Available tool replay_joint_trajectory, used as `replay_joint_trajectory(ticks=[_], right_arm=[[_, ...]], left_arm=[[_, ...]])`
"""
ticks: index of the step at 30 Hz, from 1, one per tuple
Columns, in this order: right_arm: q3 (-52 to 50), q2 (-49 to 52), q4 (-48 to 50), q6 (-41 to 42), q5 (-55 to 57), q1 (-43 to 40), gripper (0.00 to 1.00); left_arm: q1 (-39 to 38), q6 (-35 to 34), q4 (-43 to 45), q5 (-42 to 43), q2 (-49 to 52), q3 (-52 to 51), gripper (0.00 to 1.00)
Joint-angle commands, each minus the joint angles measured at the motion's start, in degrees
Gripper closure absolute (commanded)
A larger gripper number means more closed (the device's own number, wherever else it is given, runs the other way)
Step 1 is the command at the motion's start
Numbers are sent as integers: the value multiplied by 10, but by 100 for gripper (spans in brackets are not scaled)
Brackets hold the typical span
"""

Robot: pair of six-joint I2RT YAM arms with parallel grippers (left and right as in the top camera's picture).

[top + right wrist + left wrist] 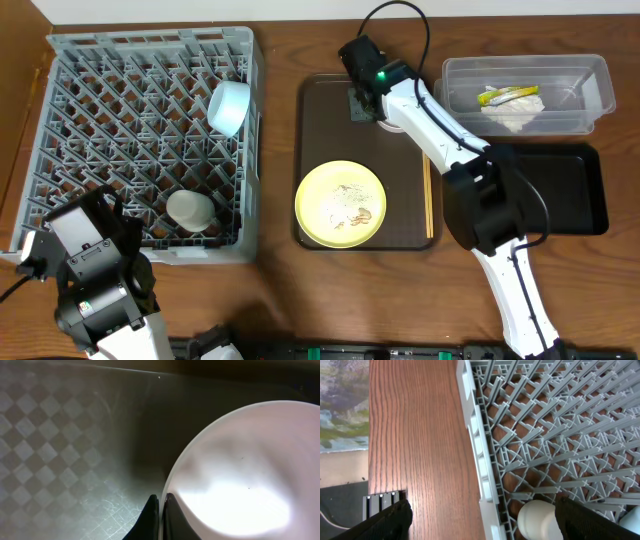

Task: Sort waste into correct bins and load items into the dishwasher
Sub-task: 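Grasp the pink bowl rim with the right gripper and lift, then carry the pink bowl with the right gripper over the dish rack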

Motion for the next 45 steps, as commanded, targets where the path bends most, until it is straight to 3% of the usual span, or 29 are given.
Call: replay_joint_trajectory(ticks=[1, 9, 16, 19, 27, 35, 45], right_arm=[[1, -2, -1, 0, -12, 6, 99], [3, -80, 2, -13, -126, 8, 99], [3, -146, 94, -41, -451, 23, 99], [3, -141, 163, -6, -530, 43, 99], [2, -96, 399, 150, -584, 124, 99], [2, -32, 660, 311, -553, 193, 99], [2, 52, 766, 442, -451, 218, 99]], left_arm=[[3, -7, -9, -18, 0, 13, 7], [3, -7, -18, -18, 0, 13, 7], [3, -7, -18, -18, 0, 13, 7], [3, -7, -18, -18, 0, 13, 7], [3, -7, -18, -18, 0, 13, 7], [3, -7, -18, -18, 0, 13, 6], [3, -7, -18, -18, 0, 13, 7]])
